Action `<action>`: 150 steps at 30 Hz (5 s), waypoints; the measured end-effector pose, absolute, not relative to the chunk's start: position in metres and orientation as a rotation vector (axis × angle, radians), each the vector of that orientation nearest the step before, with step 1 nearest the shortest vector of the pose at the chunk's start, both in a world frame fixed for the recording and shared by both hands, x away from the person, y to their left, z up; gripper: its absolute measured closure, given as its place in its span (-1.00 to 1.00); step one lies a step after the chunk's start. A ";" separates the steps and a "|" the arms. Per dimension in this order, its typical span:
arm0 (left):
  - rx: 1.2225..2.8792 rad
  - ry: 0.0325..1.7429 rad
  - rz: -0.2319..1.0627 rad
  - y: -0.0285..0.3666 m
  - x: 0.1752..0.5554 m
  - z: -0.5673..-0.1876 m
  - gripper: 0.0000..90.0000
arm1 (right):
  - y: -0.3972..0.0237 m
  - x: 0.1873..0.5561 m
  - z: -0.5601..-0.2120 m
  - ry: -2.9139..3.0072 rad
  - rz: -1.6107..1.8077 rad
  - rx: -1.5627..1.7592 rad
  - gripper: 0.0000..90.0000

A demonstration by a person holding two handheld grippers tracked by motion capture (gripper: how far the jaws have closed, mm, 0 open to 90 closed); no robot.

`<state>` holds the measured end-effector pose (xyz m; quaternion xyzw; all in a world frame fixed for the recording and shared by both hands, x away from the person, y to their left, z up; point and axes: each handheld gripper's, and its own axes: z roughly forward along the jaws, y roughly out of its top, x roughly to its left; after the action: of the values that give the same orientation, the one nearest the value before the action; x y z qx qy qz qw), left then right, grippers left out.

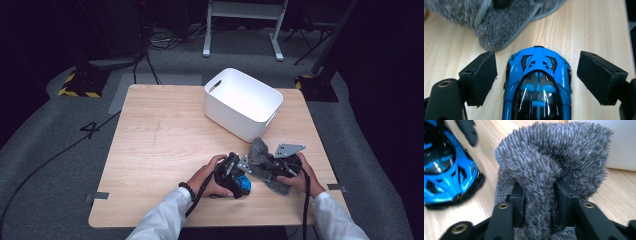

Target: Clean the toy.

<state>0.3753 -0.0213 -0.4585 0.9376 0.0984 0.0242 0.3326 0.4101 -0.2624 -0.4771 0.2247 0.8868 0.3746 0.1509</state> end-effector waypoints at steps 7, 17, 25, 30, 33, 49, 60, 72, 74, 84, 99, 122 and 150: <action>2.340 0.344 0.165 0.033 0.368 -0.437 -0.63 | -0.256 0.408 -0.473 2.562 1.094 0.648 -0.14; 2.365 0.531 0.212 0.113 0.352 -0.459 -0.61 | -0.251 0.412 -0.472 2.555 1.084 0.609 0.64; 2.332 0.638 0.186 0.149 0.352 -0.478 -0.60 | -0.222 0.420 -0.467 2.546 1.190 0.554 0.38; 2.359 0.672 0.198 0.159 0.354 -0.487 -0.60 | -0.214 0.418 -0.458 2.518 1.196 0.558 -0.08; 2.370 0.683 0.198 0.165 0.352 -0.492 -0.60 | -0.227 0.417 -0.449 2.477 1.236 0.604 -0.19; 2.297 0.666 0.252 0.174 0.340 -0.507 -0.67 | -0.274 0.439 -0.390 2.099 1.326 0.880 -0.33; 2.296 0.666 0.253 0.174 0.340 -0.507 -0.66 | -0.261 0.479 -0.380 2.000 1.202 1.070 -0.44; 2.295 0.670 0.255 0.174 0.340 -0.507 -0.66 | -0.252 0.511 -0.391 1.993 1.084 1.265 -0.67; 2.295 0.672 0.256 0.174 0.339 -0.507 -0.66 | -0.255 0.515 -0.392 2.009 1.084 1.297 -0.62; 2.296 0.673 0.256 0.173 0.339 -0.507 -0.66 | -0.268 0.525 -0.397 2.108 1.085 1.347 -0.37; 2.300 0.652 0.252 0.170 0.338 -0.507 -0.65 | -0.262 0.510 -0.394 2.268 1.066 1.214 -0.10; 2.308 0.629 0.242 0.162 0.335 -0.507 -0.66 | -0.262 0.489 -0.391 2.372 1.091 1.155 -0.09; 2.306 0.626 0.238 0.161 0.335 -0.507 -0.66 | -0.316 0.402 -0.368 2.280 1.375 0.746 -0.48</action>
<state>0.3351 0.1613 -0.5070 0.8953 0.2431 0.0922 0.3618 0.4018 -0.3163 -0.3677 0.2650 0.8099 0.4885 0.1873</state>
